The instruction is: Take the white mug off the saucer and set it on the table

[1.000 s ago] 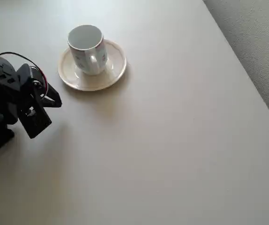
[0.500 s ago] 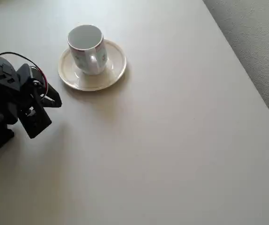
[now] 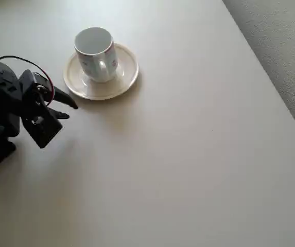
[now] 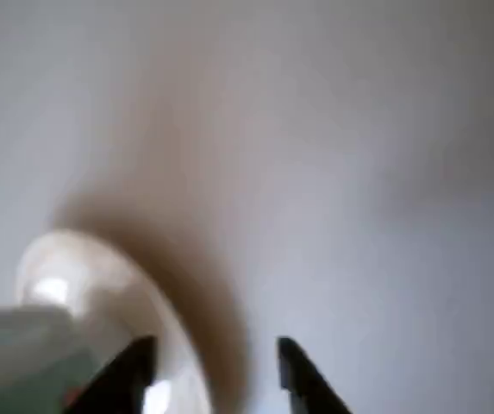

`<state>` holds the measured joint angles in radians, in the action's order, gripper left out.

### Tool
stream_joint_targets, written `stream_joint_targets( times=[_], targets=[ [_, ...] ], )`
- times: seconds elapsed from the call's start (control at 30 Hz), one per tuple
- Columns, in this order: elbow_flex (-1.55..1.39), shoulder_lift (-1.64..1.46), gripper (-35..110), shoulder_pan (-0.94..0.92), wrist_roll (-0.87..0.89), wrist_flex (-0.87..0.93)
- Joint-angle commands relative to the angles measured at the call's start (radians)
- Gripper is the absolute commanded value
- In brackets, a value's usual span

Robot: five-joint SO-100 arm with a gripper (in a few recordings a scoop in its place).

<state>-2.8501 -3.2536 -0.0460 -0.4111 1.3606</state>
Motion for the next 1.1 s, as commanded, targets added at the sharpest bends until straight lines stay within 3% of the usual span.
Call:
stream_joint_targets(
  times=[0.0,0.2,0.3,0.57,0.8,0.9,1.07],
  targets=[
    [0.509,0.232,26,0.14,-0.031,0.155],
    [1.178,0.951,26,0.281,0.198,0.394],
    [1.325,1.19,26,0.324,0.247,0.42],
    [1.318,1.601,26,0.344,0.262,0.287],
    [1.221,1.727,24,0.354,0.27,0.12],
    [1.206,1.784,20,0.359,0.276,0.061],
    [1.206,1.852,-1,0.36,0.298,-0.006]
  ],
)
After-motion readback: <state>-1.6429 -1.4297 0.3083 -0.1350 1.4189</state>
